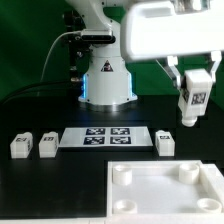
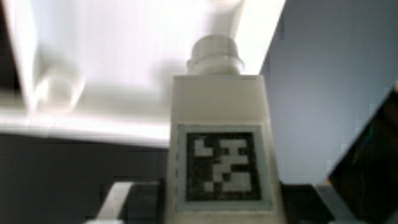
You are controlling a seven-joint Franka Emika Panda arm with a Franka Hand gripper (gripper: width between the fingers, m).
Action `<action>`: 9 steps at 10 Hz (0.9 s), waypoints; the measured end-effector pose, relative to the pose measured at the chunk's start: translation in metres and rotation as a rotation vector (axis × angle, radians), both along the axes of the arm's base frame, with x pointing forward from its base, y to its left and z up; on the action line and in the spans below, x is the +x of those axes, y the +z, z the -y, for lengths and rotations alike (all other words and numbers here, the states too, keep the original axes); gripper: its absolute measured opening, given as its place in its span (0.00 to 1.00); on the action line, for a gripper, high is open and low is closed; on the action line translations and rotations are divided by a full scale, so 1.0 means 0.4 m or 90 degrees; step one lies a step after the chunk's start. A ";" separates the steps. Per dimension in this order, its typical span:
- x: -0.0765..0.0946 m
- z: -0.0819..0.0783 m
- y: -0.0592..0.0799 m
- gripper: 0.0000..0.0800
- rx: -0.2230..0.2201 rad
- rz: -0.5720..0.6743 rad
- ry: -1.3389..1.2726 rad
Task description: Assemble one leg
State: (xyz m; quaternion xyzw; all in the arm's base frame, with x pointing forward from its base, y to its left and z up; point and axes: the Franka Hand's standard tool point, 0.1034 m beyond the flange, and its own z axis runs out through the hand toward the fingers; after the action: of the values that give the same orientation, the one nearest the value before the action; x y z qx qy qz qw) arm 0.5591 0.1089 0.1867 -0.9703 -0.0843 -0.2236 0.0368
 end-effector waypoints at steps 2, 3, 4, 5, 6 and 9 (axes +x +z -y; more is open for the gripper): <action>-0.025 -0.006 -0.029 0.37 0.020 0.109 0.002; -0.027 -0.005 -0.038 0.37 0.023 0.127 0.003; -0.030 -0.004 -0.044 0.37 0.020 0.114 0.006; -0.028 -0.004 -0.042 0.37 0.018 0.115 0.008; -0.029 -0.004 -0.046 0.37 0.016 0.114 0.011; 0.129 0.011 -0.068 0.37 -0.007 0.149 0.041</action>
Offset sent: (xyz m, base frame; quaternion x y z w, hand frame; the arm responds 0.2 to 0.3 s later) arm 0.0000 0.0000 0.0000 0.0000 0.0000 0.0000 1.0000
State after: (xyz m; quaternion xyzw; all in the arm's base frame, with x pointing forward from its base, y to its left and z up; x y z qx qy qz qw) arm 0.6108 0.1046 0.1593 -0.9346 -0.1207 -0.3334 0.0288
